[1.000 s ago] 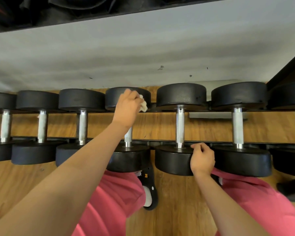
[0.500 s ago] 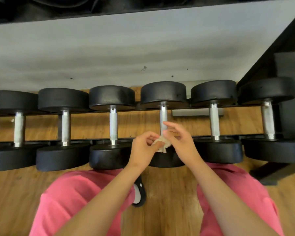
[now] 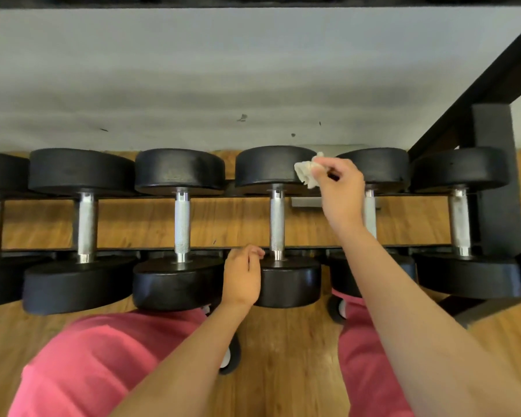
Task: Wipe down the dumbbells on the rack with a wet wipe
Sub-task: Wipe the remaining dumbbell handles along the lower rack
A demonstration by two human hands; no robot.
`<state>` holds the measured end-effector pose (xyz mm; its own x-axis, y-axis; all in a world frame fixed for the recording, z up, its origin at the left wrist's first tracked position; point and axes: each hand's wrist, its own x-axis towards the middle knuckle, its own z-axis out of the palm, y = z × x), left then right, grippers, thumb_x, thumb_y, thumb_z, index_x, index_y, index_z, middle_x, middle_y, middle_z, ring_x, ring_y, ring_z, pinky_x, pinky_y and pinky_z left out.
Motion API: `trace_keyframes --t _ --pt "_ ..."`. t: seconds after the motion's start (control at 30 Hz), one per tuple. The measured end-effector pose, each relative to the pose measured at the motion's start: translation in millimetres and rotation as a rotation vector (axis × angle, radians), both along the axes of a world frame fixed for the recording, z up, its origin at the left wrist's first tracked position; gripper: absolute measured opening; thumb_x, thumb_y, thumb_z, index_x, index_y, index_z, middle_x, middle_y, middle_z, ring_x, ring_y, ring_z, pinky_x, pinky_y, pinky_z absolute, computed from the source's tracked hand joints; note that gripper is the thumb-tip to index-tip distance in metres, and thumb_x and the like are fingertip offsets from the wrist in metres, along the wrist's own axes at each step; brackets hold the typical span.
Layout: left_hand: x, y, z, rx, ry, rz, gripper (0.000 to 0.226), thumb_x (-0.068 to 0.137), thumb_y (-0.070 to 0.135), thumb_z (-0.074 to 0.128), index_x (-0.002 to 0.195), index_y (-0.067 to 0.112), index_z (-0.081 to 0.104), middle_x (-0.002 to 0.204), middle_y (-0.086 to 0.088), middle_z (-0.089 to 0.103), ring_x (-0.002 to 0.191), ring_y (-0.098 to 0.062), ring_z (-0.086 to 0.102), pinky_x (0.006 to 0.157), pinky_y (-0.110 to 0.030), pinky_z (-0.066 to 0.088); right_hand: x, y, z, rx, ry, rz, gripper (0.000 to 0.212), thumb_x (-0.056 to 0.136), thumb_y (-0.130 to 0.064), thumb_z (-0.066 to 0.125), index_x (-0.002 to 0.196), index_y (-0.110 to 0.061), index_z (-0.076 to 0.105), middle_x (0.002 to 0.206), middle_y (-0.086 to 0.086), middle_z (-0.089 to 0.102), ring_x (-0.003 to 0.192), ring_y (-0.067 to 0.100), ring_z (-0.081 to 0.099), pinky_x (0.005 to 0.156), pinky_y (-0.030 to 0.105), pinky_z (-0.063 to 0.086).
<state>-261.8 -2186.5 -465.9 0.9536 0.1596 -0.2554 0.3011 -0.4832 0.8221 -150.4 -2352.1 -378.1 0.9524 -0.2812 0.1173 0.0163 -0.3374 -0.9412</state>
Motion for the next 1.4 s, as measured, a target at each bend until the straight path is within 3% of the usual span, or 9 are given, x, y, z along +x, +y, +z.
trace_keyframes --t 0.1,0.27,0.43,0.57,0.73,0.87,1.0,1.2,1.4 --pt "0.2 0.5 -7.8 0.007 -0.076 0.037 0.032 0.1 0.01 0.039 0.084 0.021 0.064 0.089 0.004 0.062 0.09 0.001 0.052 0.079 -0.005 0.034 7.0 10.6 -11.0 -0.103 -0.061 0.044 0.013 0.088 -0.007 0.066 0.098 -0.01 0.073 0.1 0.0 0.059 0.088 -0.001 0.057 0.079 0.005 0.042" --pt "1.5 2.7 -15.7 0.005 -0.125 0.033 0.031 0.095 0.025 0.038 0.083 0.018 0.066 0.085 0.008 0.063 0.09 -0.008 0.054 0.082 -0.027 0.043 16.0 -8.1 -28.8 -0.123 0.063 -0.087 0.017 0.091 -0.009 0.063 0.106 -0.009 0.072 0.105 0.0 0.06 0.099 0.014 0.06 0.072 -0.001 0.04" --pt "2.0 3.5 -5.7 -0.035 -0.105 0.036 0.043 0.086 0.041 0.032 0.085 0.016 0.068 0.083 0.01 0.059 0.092 -0.016 0.056 0.088 -0.037 0.046 7.3 18.9 -12.4 -0.135 -0.07 -0.023 0.013 0.087 -0.008 0.066 0.095 -0.014 0.074 0.096 -0.003 0.062 0.085 -0.007 0.056 0.075 0.005 0.041" --pt "2.1 7.2 -1.0 -0.045 -0.092 -0.014 0.046 0.088 0.036 0.032 0.087 0.008 0.068 0.08 0.014 0.053 0.093 -0.021 0.056 0.09 -0.04 0.044 8.8 21.1 -12.3 -0.212 -0.074 0.03 0.015 0.088 -0.008 0.063 0.097 -0.011 0.074 0.094 -0.01 0.059 0.091 0.0 0.057 0.081 0.011 0.045" --pt "2.6 8.9 -2.5 -0.052 -0.009 -0.055 0.03 0.101 0.017 0.04 0.094 0.009 0.068 0.096 -0.003 0.063 0.103 -0.021 0.052 0.098 -0.041 0.041 10.2 -14.6 -22.6 -0.172 0.226 -0.067 0.011 0.09 -0.011 0.064 0.097 -0.016 0.071 0.103 0.0 0.069 0.097 0.011 0.063 0.086 0.021 0.049" --pt "2.0 9.6 1.8 -0.085 0.023 -0.069 0.023 0.101 0.021 0.045 0.099 0.014 0.067 0.099 0.005 0.058 0.113 -0.019 0.049 0.099 -0.028 0.036 -34.1 -37.2 -29.7 -0.033 0.274 -0.011 0.014 0.087 -0.006 0.068 0.091 -0.019 0.07 0.097 -0.002 0.07 0.095 0.011 0.065 0.089 0.024 0.05" --pt "-9.1 6.7 5.2 -0.109 -0.041 -0.002 0.011 0.1 0.023 0.051 0.102 0.019 0.061 0.099 0.01 0.054 0.116 -0.02 0.049 0.103 -0.03 0.038 -98.7 -43.4 -47.7 0.103 0.321 -0.023 0.021 0.087 0.002 0.066 0.084 -0.019 0.068 0.093 0.001 0.07 0.081 0.004 0.065 0.078 0.017 0.048" --pt "-20.8 6.7 5.5 -0.137 0.147 0.103 0.055 0.099 0.044 0.047 0.143 0.01 0.042 0.147 -0.008 0.04 0.138 -0.022 0.034 0.117 -0.036 0.027 -160.2 -21.5 -69.8 0.193 0.415 -0.077 0.014 0.087 0.004 0.064 0.09 -0.008 0.07 0.089 0.001 0.069 0.074 -0.003 0.063 0.071 0.013 0.047" --pt "-19.5 14.3 12.4 -0.166 0.275 0.053 0.06 0.098 0.049 0.047 0.147 0.015 0.037 0.146 -0.006 0.044 0.134 -0.023 0.042 0.113 -0.038 0.034 -195.5 30.2 -69.9 0.099 0.301 -0.085 0.011 0.082 -0.001 0.072 0.084 -0.012 0.074 0.088 -0.005 0.057 0.084 0.003 0.062 0.076 0.015 0.047"
